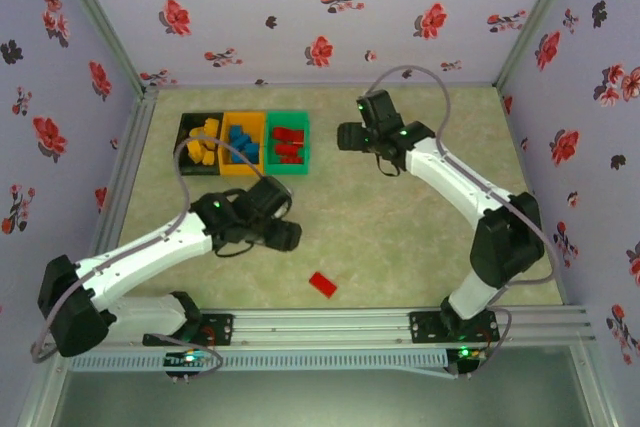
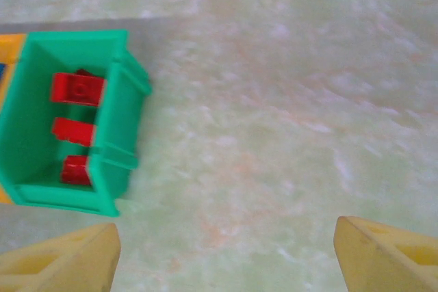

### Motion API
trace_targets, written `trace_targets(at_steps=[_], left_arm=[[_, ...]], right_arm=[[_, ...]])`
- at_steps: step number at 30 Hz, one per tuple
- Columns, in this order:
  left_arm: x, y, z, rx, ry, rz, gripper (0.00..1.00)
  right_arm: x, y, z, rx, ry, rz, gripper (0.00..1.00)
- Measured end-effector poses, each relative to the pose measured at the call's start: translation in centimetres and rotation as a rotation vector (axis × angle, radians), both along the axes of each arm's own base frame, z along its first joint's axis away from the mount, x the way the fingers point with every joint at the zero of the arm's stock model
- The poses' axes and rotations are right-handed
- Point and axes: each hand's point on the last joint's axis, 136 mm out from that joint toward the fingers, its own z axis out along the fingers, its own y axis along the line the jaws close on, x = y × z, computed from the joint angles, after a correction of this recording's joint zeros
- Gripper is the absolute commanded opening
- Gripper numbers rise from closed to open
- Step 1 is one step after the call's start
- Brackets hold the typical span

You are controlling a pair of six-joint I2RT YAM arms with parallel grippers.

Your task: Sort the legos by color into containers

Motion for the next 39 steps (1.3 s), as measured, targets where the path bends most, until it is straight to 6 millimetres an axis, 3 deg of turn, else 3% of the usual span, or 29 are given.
trace_targets(at_steps=[5,12,21,39], left_arm=[[-5.1,-1.9,-2.4,0.035,0.075,-0.134,0.67],[-8.0,-4.6,-6.7,0.167,0.133,-0.237,0.71],[-7.9,-8.1,-7.7,0.247,0.100,-0.281,0.77],[-7.9,-8.4,-9.9,0.338,0.109,-0.307,0.83]], right_arm=[[-0.5,-2.8,-0.3,0.004,0.009,-0.065,0.82],[-0.8,-3.0,0.8,0.030,-0.016,-0.075,0.82],[-1.3,-3.2,0.0,0.028,0.004,-0.079,0.83],[-1.4,-3.2,0.5,0.034,-0.006,-0.079,0.84]])
